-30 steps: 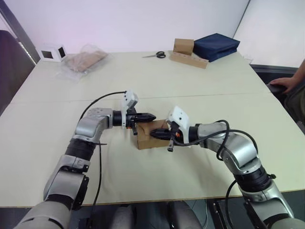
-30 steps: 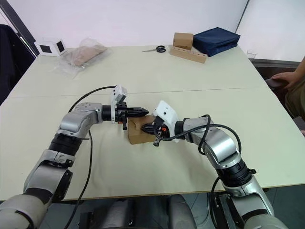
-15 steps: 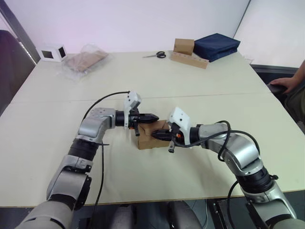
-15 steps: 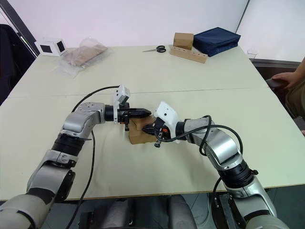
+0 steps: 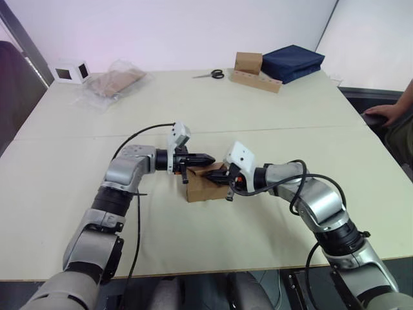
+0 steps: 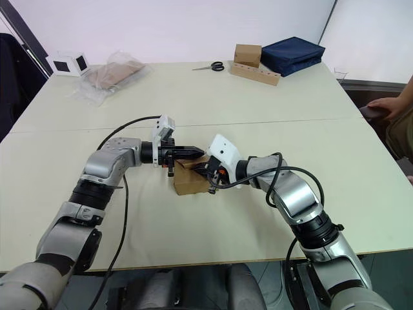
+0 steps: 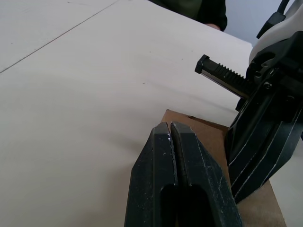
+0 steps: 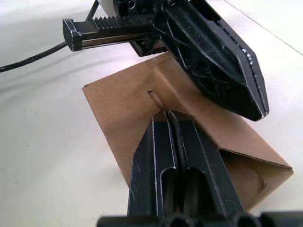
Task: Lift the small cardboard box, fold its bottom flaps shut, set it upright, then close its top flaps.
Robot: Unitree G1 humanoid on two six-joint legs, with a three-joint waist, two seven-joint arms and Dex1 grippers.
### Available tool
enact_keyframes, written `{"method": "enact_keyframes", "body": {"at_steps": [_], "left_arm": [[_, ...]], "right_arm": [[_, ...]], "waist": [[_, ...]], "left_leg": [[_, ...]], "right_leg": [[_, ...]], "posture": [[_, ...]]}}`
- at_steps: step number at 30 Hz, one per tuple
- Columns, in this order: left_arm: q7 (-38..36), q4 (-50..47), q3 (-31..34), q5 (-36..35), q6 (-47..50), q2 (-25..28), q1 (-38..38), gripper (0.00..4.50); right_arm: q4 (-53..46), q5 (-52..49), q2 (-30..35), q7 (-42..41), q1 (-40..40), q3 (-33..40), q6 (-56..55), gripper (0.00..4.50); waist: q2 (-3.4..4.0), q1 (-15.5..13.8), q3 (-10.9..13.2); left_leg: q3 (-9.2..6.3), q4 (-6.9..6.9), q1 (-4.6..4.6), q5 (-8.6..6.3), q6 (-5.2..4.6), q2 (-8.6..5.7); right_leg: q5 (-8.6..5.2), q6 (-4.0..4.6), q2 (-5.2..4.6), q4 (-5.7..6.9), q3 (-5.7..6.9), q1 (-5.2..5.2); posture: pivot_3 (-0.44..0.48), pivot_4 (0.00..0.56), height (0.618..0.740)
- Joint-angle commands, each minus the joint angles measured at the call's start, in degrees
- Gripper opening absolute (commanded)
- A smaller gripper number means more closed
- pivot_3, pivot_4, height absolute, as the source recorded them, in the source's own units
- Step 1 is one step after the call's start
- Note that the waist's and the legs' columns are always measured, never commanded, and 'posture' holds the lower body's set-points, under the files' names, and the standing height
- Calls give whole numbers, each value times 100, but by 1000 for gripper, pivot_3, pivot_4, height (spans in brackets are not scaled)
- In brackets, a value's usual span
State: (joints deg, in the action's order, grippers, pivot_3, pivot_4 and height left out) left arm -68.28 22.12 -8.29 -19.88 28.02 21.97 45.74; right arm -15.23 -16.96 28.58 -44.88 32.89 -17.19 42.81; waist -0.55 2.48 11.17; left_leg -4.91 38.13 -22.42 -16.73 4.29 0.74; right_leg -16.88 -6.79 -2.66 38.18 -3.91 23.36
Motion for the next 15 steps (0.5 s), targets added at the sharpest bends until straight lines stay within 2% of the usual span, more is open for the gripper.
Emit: {"method": "enact_keyframes", "body": {"at_steps": [1, 5, 15], "left_arm": [[-66, -301, -3, 25, -86, 84, -5, 40], [-107, -408, -45, 168, -329, 189, -86, 40], [-238, -1061, 169, -94, -41, 614, -362, 40]], "right_arm": [[0, 66, 7, -4, 57, 10, -33, 0], [-103, -35, 25, -53, 45, 72, 49, 0], [-270, -358, 147, -149, 80, 452, 329, 0]], "waist": [[0, 0, 0], [0, 1, 0], [0, -2, 0]], "left_leg": [[0, 0, 0, 0, 0, 0], [0, 0, 0, 0, 0, 0], [0, -1, 0, 0, 0, 0]], "right_leg": [[0, 0, 0, 0, 0, 0], [0, 0, 0, 0, 0, 0], [0, 0, 0, -1, -1, 1]], "posture": [[0, 150, 740], [0, 150, 740], [0, 150, 740]]}}
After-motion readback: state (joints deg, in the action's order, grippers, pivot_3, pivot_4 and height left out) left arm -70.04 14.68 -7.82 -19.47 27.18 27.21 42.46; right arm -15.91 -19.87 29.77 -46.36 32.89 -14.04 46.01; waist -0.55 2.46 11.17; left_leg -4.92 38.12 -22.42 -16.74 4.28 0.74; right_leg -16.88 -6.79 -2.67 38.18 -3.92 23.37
